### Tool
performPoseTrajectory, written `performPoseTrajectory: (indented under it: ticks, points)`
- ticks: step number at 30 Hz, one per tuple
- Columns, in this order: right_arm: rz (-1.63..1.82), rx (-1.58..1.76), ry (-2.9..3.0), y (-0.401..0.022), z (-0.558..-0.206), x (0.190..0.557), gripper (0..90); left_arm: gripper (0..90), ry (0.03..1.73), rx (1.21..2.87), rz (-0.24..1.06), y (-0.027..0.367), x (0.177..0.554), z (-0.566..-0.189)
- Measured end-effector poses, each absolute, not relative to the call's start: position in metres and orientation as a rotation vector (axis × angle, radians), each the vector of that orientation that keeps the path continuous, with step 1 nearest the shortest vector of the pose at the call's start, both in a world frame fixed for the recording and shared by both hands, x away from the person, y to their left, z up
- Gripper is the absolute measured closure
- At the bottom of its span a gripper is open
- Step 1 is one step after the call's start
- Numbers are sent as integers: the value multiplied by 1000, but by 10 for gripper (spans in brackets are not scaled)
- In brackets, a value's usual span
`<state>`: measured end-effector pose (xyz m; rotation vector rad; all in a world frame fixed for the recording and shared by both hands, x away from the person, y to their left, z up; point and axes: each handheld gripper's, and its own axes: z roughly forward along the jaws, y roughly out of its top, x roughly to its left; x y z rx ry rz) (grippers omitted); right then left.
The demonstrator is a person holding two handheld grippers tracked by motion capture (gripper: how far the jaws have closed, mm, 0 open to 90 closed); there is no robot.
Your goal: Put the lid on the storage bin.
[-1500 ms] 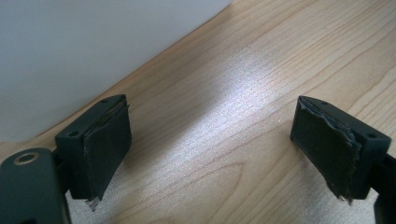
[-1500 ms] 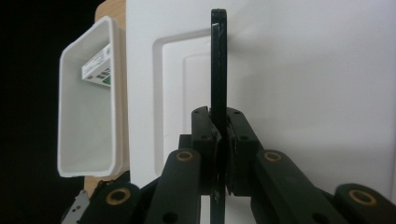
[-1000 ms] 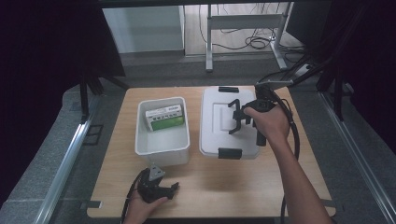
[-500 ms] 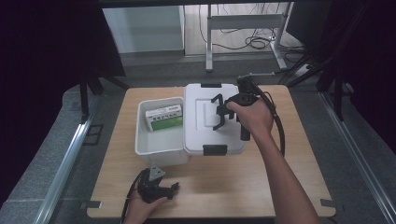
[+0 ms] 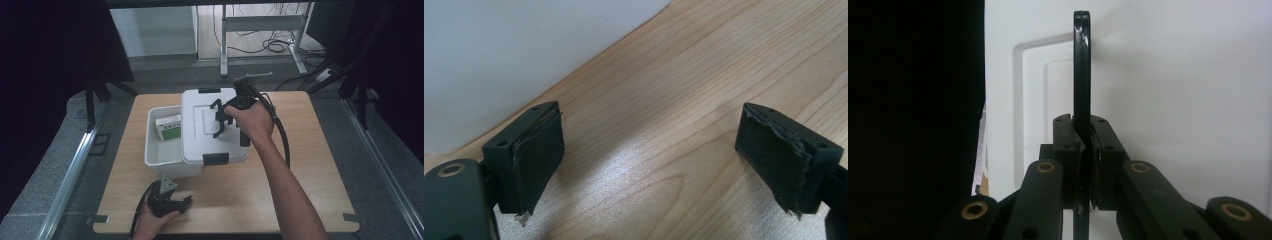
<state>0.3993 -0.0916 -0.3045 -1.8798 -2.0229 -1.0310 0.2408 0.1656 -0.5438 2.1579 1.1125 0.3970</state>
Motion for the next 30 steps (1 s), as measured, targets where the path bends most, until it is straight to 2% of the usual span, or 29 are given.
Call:
performPoseTrajectory:
  ticks: [15,30]
  points:
    - [-970,-1841,-2056,-48,-311,408,840,121,1111,2158,398,165,241,-544]
    - [-936,-1850,-2039,-24,-321,419,839,121,1108,2159,398,165,241,-544]
